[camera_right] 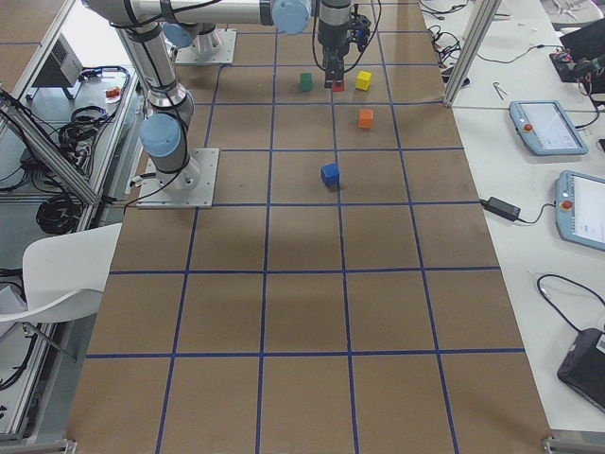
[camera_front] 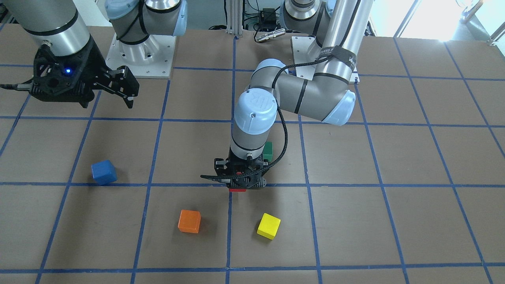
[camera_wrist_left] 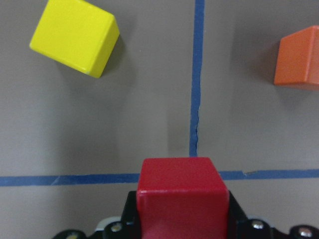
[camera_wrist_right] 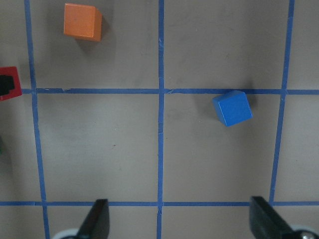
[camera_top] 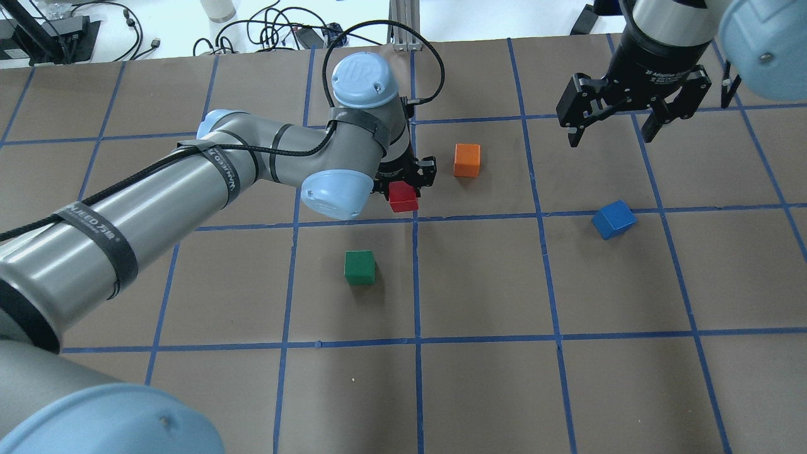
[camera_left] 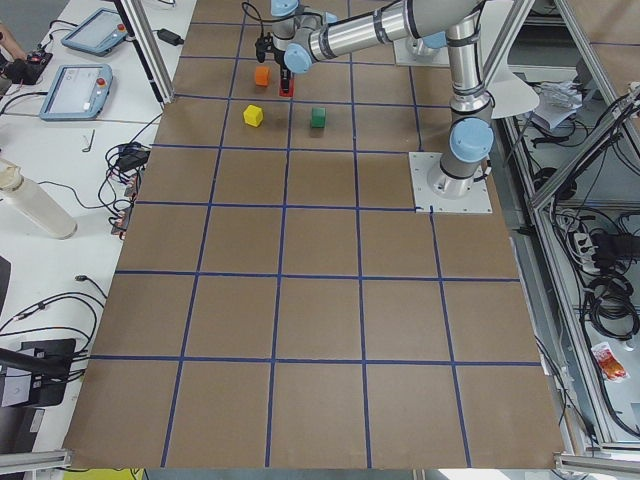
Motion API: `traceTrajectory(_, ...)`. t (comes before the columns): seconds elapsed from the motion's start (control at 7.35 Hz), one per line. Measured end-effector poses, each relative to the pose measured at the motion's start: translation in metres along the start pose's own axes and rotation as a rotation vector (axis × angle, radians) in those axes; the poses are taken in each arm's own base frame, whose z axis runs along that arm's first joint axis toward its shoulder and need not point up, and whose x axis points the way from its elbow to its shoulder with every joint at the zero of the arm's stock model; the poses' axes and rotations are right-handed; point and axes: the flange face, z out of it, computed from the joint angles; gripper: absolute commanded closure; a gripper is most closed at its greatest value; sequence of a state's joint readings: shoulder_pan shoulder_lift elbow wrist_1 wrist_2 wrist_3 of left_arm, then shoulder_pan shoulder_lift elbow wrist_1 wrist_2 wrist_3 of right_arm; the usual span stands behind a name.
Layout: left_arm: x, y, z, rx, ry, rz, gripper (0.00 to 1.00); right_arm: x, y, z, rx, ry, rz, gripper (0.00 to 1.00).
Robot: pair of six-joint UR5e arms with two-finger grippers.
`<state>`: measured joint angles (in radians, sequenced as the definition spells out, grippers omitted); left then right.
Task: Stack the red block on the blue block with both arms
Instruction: 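Carry the red cube toward the table centre and set it down, then open the left gripper and withdraw it while the right gripper moves toward the red cube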
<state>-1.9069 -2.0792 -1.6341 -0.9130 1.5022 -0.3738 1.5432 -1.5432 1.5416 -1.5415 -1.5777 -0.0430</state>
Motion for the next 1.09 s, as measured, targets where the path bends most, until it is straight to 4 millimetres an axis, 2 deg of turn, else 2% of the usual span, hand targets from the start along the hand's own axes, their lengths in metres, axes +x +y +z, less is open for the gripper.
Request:
traceTrajectory(0.14, 0.003, -0.001, 0.015, -0.005, -0.004, 0.001, 0.01, 0.0, 0.0, 0.0, 0.0, 0.0, 0.0, 0.0)
traceTrajectory(0.41, 0.006, 0.0, 0.029, -0.017, -0.005, 0.005, 0.0, 0.001, 0.0, 0.0, 0.001, 0.001, 0.001, 0.0)
traceTrajectory(0.54, 0.006, -0.001, 0.023, -0.011, 0.001, 0.011, 0.0, 0.001, 0.0, 0.0, 0.003, 0.0, 0.001, 0.0)
traceTrajectory(0.68, 0.001, -0.003, 0.011, 0.0, 0.007, 0.014, 0.0, 0.001, -0.001, 0.0, 0.005, 0.0, 0.002, 0.0)
traceTrajectory(0.82, -0.013, -0.007, -0.007, -0.001, 0.007, 0.027, 0.0, 0.002, -0.002, -0.001, 0.009, -0.001, 0.004, 0.0)
traceTrajectory(1.09, -0.074, -0.021, -0.07, -0.006, 0.003, 0.091, 0.0, 0.002, -0.004, -0.001, 0.014, -0.011, 0.014, 0.0)
